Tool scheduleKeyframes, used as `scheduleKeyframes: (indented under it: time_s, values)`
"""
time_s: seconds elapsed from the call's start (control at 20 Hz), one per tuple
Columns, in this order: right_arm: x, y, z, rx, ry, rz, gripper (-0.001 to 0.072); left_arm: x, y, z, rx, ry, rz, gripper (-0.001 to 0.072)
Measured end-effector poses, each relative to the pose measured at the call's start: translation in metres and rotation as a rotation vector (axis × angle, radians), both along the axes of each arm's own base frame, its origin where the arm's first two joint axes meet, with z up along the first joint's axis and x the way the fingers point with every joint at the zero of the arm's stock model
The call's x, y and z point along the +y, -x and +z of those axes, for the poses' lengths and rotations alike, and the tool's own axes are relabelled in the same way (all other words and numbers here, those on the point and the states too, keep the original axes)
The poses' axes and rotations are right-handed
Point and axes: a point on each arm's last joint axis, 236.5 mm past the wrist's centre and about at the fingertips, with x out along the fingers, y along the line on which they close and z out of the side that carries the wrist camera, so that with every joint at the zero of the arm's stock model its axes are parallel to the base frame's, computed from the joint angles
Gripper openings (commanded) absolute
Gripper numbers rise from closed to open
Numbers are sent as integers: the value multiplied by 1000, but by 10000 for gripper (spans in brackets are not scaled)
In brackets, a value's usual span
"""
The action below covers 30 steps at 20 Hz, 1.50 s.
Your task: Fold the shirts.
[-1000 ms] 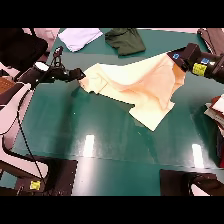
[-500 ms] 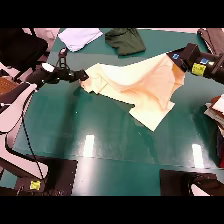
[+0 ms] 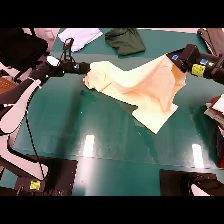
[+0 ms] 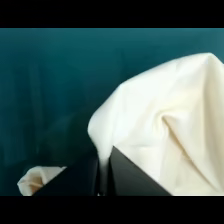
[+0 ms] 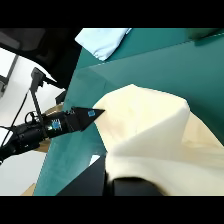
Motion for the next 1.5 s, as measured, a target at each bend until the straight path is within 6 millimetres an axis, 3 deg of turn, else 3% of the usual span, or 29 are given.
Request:
scheduleKeyframes:
  time_s: [0.15, 0.25, 0.4, 0.55, 0.65, 0.75, 0.9, 1.05, 1.35, 1.45, 1.5]
  values:
    - [-9, -2, 2, -7, 7, -19, 17, -5, -2, 29, -40, 0, -27, 29]
    - [-27, -3, 14, -42, 13, -63, 17, 0, 2, 63, -90, -24, -31, 29]
    - [-72, -4, 40, -120, 28, -171, 17, 19, 20, 148, -233, -58, -2, 29]
    - [-106, 5, 67, -210, 60, -240, 17, 23, 70, 263, -447, -81, 0, 29]
    - [-115, 17, 94, -298, 85, -252, 17, 12, 117, 333, -587, -92, -36, 29]
    - [-119, 31, 127, -393, 111, -256, 17, -4, 167, 393, -707, -97, -89, 29]
    - [-117, 64, 176, -520, 158, -241, 17, -19, 234, 457, -827, -90, -156, 29]
    - [-113, 112, 218, -628, 220, -232, 17, -30, 293, 495, -883, -92, -227, 30]
    - [-123, 218, 265, -734, 295, -325, 17, -37, 372, 502, -855, -137, -321, 28]
    - [-131, 224, 261, -690, 307, -364, 17, -32, 384, 498, -838, -165, -311, 28]
    - [-137, 213, 247, -614, 328, -377, 17, -30, 384, 490, -805, -172, -306, 28]
